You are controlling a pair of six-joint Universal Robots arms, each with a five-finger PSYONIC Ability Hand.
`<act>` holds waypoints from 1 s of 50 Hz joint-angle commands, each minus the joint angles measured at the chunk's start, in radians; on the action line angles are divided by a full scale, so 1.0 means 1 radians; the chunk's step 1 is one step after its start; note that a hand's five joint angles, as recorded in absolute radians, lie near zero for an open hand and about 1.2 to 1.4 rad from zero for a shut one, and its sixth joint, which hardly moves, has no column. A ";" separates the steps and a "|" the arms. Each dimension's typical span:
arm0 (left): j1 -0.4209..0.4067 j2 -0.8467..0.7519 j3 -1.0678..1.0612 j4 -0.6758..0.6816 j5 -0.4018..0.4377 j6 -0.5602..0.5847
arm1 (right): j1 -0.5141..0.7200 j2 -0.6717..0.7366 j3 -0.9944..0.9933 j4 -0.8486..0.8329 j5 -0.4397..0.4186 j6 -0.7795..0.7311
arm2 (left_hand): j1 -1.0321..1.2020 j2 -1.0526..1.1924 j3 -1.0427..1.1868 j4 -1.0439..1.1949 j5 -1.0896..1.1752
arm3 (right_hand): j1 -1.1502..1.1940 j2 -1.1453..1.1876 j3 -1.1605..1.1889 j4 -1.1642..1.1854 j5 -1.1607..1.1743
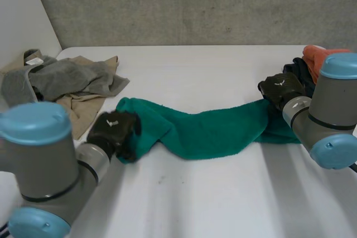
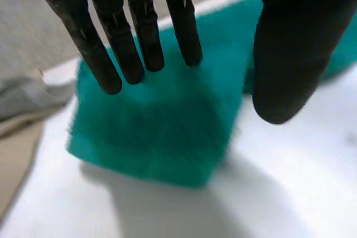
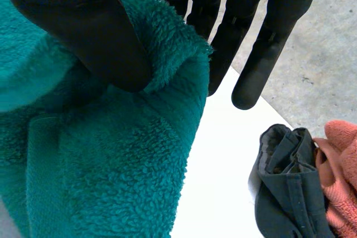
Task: Fold the laundry.
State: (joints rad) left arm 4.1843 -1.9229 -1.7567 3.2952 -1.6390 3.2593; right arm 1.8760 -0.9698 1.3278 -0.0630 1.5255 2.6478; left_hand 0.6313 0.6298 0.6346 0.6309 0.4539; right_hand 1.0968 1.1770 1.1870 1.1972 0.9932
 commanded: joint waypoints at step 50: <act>0.160 0.404 0.292 -0.282 0.036 0.198 | -0.170 -0.581 -0.099 0.440 -0.113 -0.278 | 0.765 0.766 0.762 0.765 0.768 | 0.299 0.219 0.209 0.199 0.229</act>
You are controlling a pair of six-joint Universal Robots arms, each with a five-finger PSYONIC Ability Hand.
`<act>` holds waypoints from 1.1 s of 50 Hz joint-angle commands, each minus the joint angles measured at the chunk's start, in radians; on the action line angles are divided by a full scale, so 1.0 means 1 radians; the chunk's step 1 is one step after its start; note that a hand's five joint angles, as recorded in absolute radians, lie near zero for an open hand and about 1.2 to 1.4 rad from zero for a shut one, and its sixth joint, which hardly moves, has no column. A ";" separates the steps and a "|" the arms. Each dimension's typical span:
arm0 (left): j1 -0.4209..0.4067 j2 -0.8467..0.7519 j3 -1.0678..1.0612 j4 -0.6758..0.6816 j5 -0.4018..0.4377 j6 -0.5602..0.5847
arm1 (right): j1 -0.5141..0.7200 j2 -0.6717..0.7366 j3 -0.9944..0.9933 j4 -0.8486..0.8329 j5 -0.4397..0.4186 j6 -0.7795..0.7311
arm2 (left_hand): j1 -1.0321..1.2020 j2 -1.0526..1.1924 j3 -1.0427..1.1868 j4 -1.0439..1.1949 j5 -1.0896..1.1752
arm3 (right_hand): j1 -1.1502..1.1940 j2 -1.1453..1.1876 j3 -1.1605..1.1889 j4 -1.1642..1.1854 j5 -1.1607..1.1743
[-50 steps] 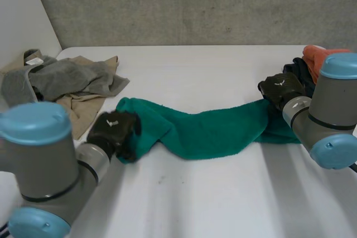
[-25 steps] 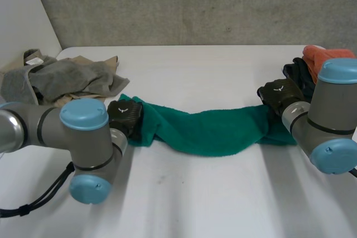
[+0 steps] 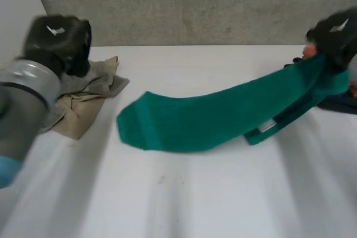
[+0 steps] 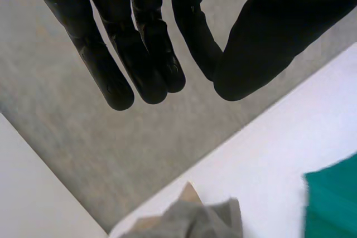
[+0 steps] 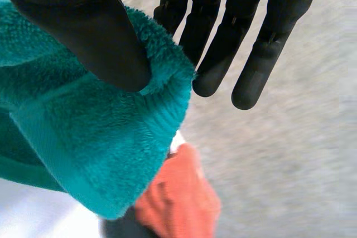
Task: Fold the laundry.
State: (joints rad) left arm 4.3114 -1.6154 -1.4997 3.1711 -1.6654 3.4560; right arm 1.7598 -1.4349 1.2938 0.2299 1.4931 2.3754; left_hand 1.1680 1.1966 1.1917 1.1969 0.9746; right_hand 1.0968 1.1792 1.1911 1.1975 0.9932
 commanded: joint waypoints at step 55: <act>-0.199 -0.491 0.109 0.175 0.085 0.014 | -0.072 0.082 0.243 -0.110 -0.120 0.073 | 0.228 0.200 0.205 0.199 0.247 | 0.299 0.217 0.205 0.199 0.229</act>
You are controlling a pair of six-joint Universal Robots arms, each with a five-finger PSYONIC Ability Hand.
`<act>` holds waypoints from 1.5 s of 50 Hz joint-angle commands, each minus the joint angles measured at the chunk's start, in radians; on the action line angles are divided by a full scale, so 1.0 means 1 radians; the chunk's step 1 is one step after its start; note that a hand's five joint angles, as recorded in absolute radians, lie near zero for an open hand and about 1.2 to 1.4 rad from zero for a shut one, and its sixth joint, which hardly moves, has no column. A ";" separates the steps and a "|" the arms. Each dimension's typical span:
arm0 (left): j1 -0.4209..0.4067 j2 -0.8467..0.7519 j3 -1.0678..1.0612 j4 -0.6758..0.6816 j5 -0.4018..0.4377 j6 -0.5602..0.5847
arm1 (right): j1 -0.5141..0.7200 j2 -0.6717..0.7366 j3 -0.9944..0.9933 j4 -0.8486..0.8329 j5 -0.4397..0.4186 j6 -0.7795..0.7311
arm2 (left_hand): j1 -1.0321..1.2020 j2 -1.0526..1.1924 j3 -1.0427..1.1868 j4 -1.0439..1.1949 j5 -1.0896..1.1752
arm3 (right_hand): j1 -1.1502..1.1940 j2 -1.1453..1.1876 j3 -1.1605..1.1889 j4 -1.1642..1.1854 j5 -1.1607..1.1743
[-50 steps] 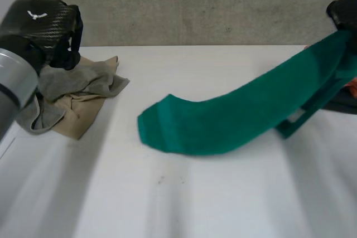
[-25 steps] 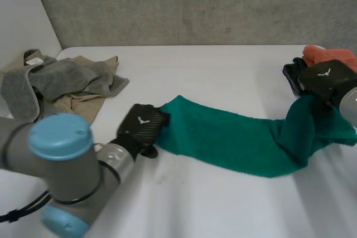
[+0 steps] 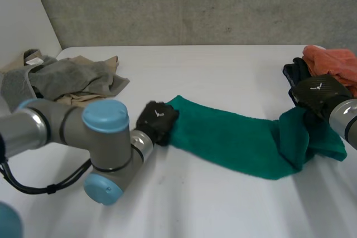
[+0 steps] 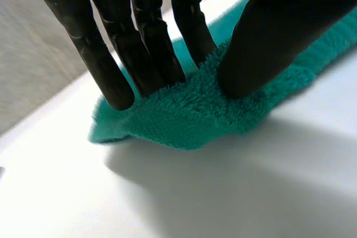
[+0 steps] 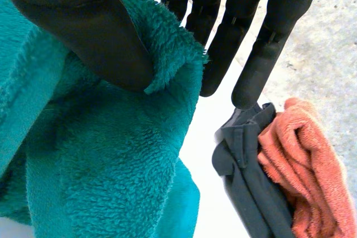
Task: Fold the laundry.
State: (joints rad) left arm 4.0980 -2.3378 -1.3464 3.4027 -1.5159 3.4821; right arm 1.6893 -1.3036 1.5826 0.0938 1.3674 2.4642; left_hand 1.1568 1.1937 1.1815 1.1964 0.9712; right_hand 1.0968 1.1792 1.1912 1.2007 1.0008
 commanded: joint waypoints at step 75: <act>0.263 0.315 -0.163 -0.222 -0.102 -0.144 | 0.018 0.167 0.014 -0.158 -0.034 -0.068 | 0.240 0.203 0.215 0.200 0.250 | 0.299 0.217 0.205 0.196 0.221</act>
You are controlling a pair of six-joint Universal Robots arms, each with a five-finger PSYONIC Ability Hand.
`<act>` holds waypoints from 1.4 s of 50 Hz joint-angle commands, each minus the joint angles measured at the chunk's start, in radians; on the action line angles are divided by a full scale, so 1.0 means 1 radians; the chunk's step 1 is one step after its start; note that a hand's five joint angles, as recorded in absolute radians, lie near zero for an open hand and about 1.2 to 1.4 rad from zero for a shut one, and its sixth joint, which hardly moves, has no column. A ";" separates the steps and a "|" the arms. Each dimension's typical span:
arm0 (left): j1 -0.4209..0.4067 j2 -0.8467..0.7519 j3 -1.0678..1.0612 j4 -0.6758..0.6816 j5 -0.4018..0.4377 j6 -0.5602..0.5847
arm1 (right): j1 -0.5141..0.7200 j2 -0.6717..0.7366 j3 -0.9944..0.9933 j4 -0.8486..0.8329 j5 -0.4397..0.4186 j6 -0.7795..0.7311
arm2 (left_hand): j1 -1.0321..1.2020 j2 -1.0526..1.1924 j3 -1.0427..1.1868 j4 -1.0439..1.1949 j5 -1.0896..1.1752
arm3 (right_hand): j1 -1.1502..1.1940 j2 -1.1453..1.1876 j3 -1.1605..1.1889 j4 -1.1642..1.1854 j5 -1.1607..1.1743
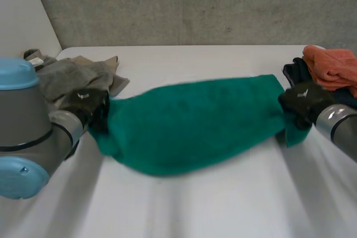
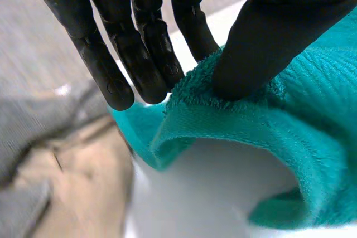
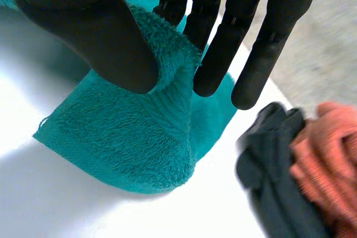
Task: Fold the laundry.
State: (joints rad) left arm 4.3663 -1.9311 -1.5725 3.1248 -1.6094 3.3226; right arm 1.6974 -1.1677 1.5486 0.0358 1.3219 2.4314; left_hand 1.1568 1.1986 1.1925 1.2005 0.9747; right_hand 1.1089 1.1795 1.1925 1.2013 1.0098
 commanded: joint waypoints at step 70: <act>0.006 -0.233 -0.139 0.443 0.092 0.380 | 0.071 0.060 0.177 -0.386 0.092 0.057 | -0.521 -0.562 -0.556 -0.564 -0.513 | 0.287 0.217 0.204 0.195 0.212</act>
State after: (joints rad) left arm 4.3709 -2.1246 -1.7560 3.5660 -1.5193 3.7063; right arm 1.7665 -1.1106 1.7247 -0.3497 1.4143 2.4896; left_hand 0.5284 0.5347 0.5302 0.5379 0.3674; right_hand 1.1089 1.1795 1.1925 1.2013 1.0099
